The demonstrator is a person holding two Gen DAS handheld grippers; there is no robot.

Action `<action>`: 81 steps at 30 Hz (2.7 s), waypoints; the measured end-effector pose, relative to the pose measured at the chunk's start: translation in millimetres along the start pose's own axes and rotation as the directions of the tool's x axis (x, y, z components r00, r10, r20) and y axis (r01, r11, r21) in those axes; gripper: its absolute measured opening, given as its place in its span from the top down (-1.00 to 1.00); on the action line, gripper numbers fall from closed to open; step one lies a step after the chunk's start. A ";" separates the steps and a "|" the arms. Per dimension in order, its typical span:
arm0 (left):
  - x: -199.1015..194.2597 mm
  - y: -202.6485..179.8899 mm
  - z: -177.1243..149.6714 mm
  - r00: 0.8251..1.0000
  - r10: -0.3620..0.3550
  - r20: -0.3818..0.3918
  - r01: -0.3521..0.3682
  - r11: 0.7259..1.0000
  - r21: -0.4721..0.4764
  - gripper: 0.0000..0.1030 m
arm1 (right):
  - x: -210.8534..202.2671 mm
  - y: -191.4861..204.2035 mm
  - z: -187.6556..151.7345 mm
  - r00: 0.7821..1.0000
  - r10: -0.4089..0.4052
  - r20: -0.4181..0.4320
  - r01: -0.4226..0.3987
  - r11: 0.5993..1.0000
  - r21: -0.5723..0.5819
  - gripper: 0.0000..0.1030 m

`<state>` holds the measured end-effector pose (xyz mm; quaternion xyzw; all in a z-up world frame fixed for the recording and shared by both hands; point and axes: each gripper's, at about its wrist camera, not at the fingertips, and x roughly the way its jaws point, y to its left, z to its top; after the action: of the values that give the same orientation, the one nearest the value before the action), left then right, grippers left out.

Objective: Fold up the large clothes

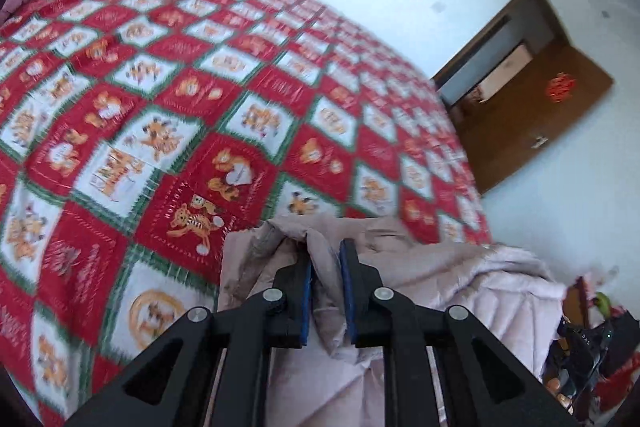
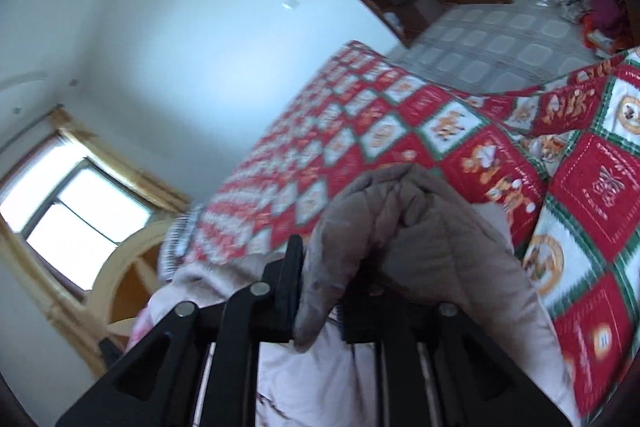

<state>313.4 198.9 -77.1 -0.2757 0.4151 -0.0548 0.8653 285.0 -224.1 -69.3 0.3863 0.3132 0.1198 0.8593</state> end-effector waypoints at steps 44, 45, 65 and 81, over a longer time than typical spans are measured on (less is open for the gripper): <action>62.1 -128.5 -108.1 0.967 0.121 0.226 -0.216 0.857 0.467 -0.83 | 49.0 71.7 -128.9 0.978 -0.205 -0.028 0.159 0.830 -0.534 0.73; 65.9 -125.8 -109.1 0.966 0.122 0.228 -0.219 0.857 0.467 -0.84 | 52.6 67.3 -131.0 0.978 -0.206 -0.036 0.155 0.830 -0.536 0.73; 106.2 -129.0 -111.4 0.944 0.267 0.192 -0.328 0.804 0.496 -0.94 | 30.0 79.9 -70.3 0.941 -0.336 0.049 0.299 0.751 -0.588 0.70; 105.7 -133.2 -112.4 0.943 0.265 0.200 -0.330 0.798 0.504 -0.97 | 59.9 -8.2 -29.7 0.843 -0.537 0.027 0.481 0.730 -0.486 0.87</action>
<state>315.8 4.1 -136.8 0.0401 0.3694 -0.0141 0.9283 312.4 -185.3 -117.1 0.0553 0.4168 -0.0254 0.9069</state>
